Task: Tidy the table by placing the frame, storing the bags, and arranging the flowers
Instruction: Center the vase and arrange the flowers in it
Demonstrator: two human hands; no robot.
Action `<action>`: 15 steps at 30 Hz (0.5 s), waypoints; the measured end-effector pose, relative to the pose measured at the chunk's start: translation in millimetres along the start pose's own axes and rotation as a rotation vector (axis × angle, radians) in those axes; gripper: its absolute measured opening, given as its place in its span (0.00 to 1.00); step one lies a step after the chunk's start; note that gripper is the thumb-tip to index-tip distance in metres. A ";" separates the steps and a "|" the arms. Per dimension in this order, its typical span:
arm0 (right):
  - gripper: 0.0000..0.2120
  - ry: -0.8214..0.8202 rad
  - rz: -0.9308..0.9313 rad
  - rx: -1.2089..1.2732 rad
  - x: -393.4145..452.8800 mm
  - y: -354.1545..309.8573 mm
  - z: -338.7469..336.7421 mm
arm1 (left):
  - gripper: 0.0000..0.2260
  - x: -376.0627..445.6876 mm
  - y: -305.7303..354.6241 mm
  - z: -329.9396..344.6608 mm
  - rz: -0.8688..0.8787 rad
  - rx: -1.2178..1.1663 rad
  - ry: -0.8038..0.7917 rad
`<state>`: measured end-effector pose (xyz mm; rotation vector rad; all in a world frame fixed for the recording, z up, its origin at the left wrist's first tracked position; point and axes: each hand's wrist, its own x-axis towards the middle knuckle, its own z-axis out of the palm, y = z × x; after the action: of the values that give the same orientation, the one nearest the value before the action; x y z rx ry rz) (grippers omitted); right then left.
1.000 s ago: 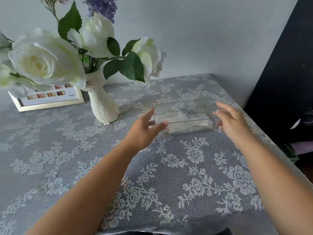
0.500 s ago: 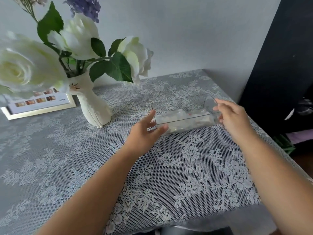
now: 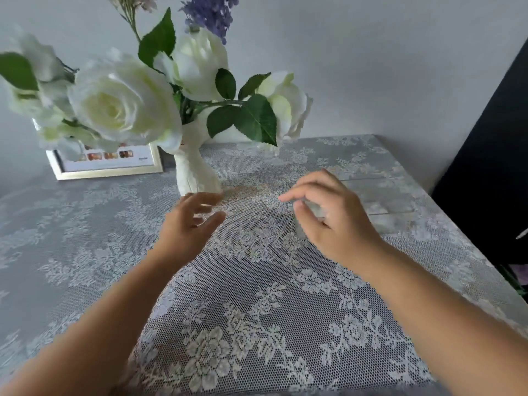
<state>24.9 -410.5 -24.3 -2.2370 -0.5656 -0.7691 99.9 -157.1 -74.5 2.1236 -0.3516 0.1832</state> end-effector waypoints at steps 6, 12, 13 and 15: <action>0.12 -0.248 0.199 0.170 32.4 -11.6 80.6 | 0.11 15.1 -40.0 -38.9 -0.161 -0.110 0.156; 0.24 -0.241 0.456 0.216 71.5 3.9 147.5 | 0.20 49.1 -53.7 -55.9 -0.128 -0.095 0.117; 0.26 -0.229 0.476 0.217 76.4 6.0 155.8 | 0.22 53.3 -56.0 -57.7 -0.113 -0.075 0.086; 0.27 -0.217 0.506 0.201 83.4 10.5 169.7 | 0.25 60.7 -62.1 -61.5 -0.083 -0.041 0.026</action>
<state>152.8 -279.7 -73.0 -2.1514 -0.1480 -0.2041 177.6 -84.4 -74.3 2.0889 -0.2499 0.1542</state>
